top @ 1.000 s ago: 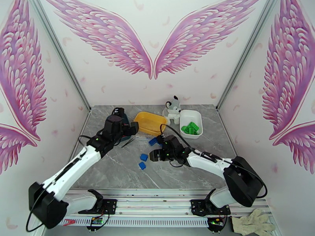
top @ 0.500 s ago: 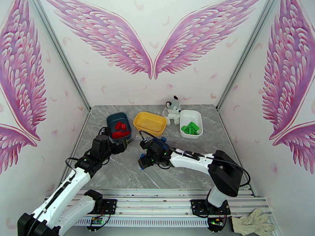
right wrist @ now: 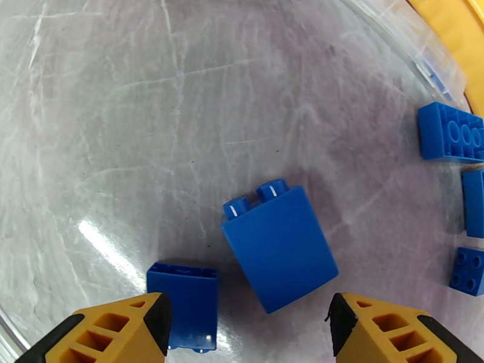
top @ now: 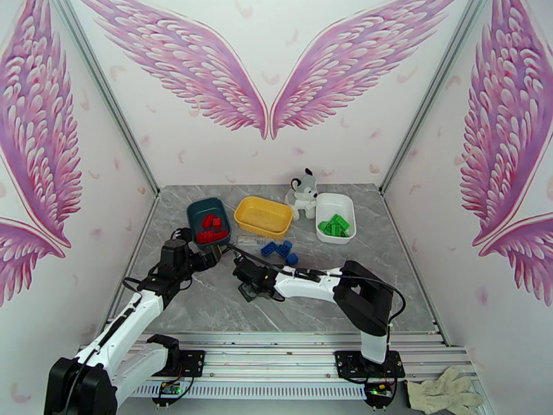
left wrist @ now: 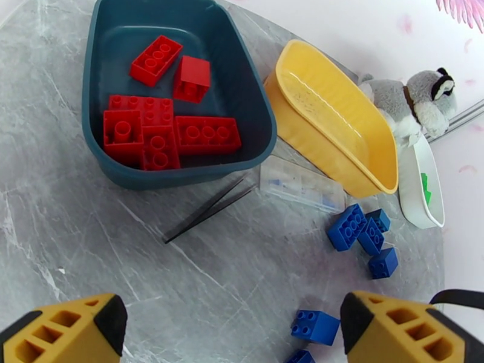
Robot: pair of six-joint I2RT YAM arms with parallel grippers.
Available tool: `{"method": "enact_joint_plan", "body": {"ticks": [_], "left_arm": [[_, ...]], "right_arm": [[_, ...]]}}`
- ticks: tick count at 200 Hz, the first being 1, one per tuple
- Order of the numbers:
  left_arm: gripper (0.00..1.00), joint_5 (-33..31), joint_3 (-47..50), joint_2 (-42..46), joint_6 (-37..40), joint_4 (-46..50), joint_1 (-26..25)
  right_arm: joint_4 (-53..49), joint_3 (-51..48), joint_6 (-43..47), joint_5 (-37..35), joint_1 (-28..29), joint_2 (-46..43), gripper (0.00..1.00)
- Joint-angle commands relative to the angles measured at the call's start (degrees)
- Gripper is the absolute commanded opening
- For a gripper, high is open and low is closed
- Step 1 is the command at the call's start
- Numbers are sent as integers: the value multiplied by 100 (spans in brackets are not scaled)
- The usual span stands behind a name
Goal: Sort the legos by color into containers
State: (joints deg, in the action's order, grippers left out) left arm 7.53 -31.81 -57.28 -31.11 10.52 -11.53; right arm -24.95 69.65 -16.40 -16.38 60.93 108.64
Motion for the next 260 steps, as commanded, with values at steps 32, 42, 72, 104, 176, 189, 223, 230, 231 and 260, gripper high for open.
{"method": "enact_joint_plan", "body": {"ticks": [32, 42, 72, 104, 176, 189, 223, 230, 231, 260], "left_arm": [[99, 225, 97, -153, -61, -274, 46], [99, 256, 105, -159, -60, -275, 45], [99, 352, 114, -135, -69, -288, 38], [99, 422, 148, -152, -101, -334, 37], [99, 183, 215, -295, -140, -347, 68], [99, 163, 229, -334, -152, -377, 101], [99, 260, 280, -613, -232, -565, 272], [99, 310, 281, -687, -248, -611, 306], [99, 319, 281, -692, -251, -616, 312], [99, 416, 298, -850, -296, -742, 361]], "right_arm": [[-188, 307, 65, -302, 13, 122, 69], [-215, 341, 52, -332, 7, 162, 68], [-252, 436, -1, -413, -11, 245, 67], [-378, 727, -100, -394, -55, 464, 65], [-340, 768, -234, -73, -409, 642, 64], [-303, 753, -232, -17, -479, 659, 64], [-273, 782, -223, 148, -650, 733, 61], [-267, 770, -223, 191, -675, 730, 60], [-261, 770, -227, 198, -681, 729, 60], [-201, 717, -232, 350, -718, 711, 55]]}}
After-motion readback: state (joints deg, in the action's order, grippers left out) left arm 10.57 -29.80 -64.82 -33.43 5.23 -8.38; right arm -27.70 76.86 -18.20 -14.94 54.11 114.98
